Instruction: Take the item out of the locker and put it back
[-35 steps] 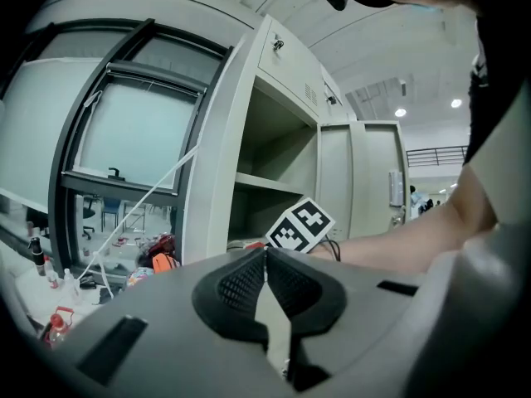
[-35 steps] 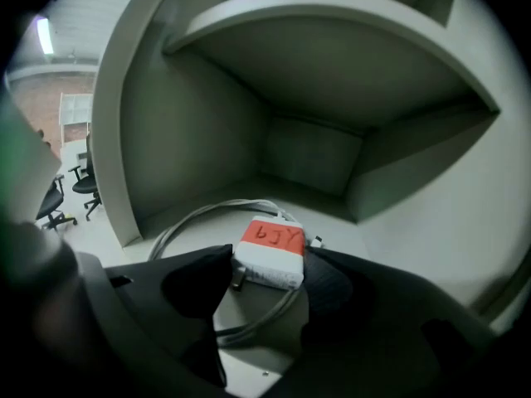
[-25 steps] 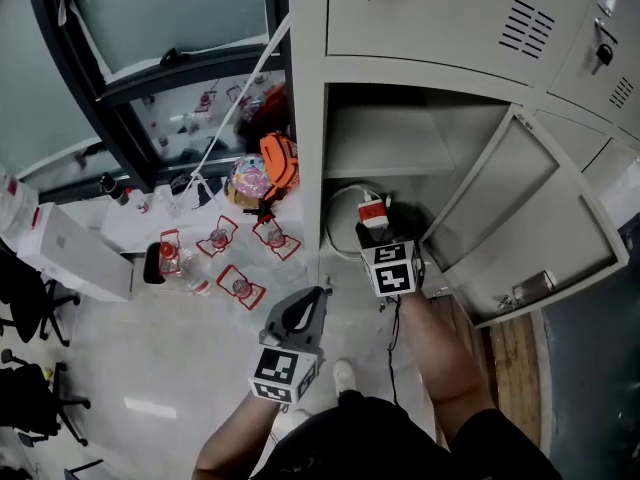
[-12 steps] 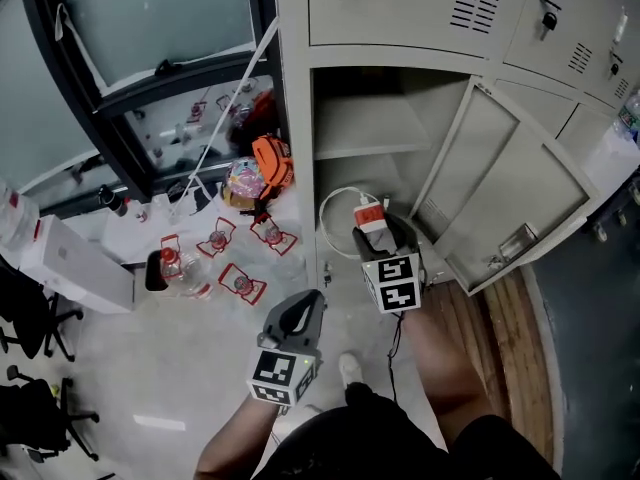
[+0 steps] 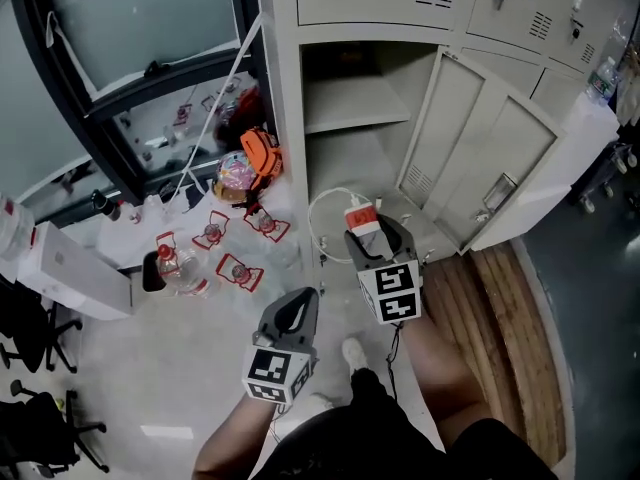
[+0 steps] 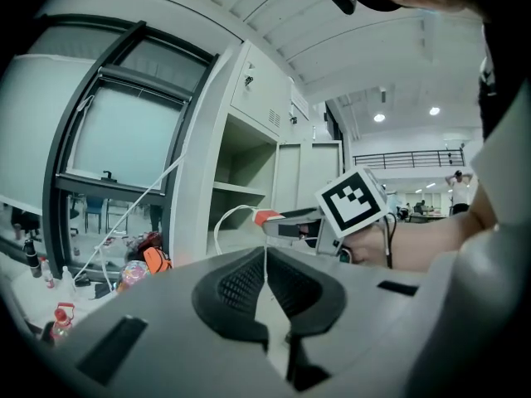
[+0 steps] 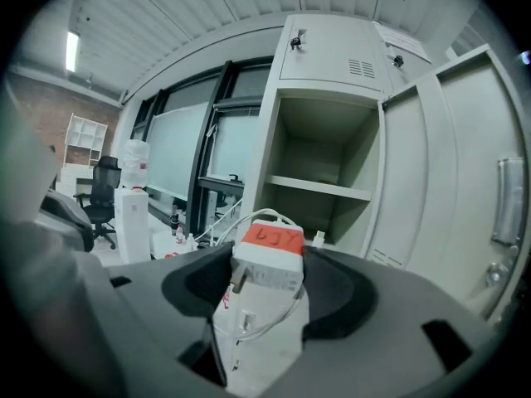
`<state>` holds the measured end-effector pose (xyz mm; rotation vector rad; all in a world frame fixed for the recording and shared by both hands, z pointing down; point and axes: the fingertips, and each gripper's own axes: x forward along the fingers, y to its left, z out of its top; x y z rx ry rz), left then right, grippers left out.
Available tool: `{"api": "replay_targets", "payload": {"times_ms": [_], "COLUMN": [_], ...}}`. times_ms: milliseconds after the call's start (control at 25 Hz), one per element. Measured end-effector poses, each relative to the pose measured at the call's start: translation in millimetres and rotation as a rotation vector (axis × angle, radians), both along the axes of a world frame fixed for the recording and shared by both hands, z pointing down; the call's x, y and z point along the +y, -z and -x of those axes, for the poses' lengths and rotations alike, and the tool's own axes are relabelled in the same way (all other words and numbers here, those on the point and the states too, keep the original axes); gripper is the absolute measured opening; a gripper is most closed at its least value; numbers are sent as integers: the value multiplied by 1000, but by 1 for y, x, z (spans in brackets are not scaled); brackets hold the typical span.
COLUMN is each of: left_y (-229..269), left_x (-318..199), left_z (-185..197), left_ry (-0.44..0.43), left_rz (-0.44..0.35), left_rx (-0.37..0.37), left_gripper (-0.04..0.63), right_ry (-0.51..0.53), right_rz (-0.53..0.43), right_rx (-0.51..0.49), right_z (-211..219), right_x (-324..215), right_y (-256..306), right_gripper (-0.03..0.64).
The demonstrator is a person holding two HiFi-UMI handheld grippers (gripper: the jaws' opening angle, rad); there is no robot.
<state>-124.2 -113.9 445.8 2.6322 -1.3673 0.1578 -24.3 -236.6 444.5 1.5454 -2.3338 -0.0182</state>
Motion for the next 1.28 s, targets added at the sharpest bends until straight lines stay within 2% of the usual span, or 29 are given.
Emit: {"api": "replay_targets", "payload": {"times_ms": [320, 760, 1280], "left_y": [0, 0, 2], "left_x": [40, 70, 92], "left_z": [0, -28, -100], "left_ry": [-40, -65, 22], "left_rz": [0, 3, 6], "left_rx": [7, -1, -6], "left_gripper": [11, 11, 11], "right_ry": [-8, 19, 125], "right_rz": [3, 14, 8], "right_rx": [-17, -49, -62], "right_z": [3, -11, -73], "right_x": [64, 120, 156], "right_y": [5, 10, 13], "right_gripper": [265, 265, 265]}}
